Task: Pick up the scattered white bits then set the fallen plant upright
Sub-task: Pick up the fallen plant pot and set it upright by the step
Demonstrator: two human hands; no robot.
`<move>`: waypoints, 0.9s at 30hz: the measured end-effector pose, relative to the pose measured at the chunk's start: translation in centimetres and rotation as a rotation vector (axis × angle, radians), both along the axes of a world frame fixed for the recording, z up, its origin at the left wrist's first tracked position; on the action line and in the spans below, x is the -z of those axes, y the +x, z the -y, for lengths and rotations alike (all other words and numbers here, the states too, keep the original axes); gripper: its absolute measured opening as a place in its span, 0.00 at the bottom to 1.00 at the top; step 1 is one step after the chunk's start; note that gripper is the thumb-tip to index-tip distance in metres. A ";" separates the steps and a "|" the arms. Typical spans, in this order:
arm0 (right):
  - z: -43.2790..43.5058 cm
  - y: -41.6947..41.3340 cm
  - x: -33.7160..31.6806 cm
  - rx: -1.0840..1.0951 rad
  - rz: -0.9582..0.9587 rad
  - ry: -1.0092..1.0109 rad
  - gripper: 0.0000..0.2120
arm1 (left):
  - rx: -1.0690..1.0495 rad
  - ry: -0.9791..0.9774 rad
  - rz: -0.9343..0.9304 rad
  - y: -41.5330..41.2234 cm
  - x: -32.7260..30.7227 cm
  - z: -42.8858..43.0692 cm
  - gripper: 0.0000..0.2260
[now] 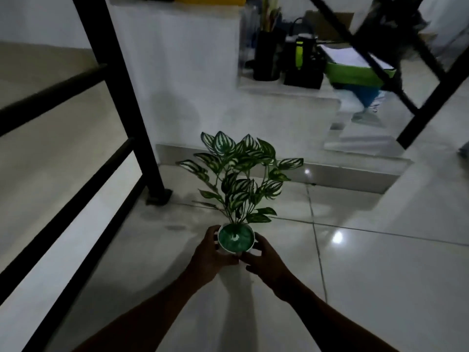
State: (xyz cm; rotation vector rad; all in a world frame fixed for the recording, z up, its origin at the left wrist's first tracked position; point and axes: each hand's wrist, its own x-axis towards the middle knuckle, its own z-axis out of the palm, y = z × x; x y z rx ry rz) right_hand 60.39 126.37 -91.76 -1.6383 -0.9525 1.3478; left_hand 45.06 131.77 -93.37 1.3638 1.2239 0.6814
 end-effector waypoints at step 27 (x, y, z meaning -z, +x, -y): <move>-22.8 -2.2 5.3 0.085 0.006 0.149 0.20 | -0.273 -0.024 0.193 1.3 6.8 -21.8 0.43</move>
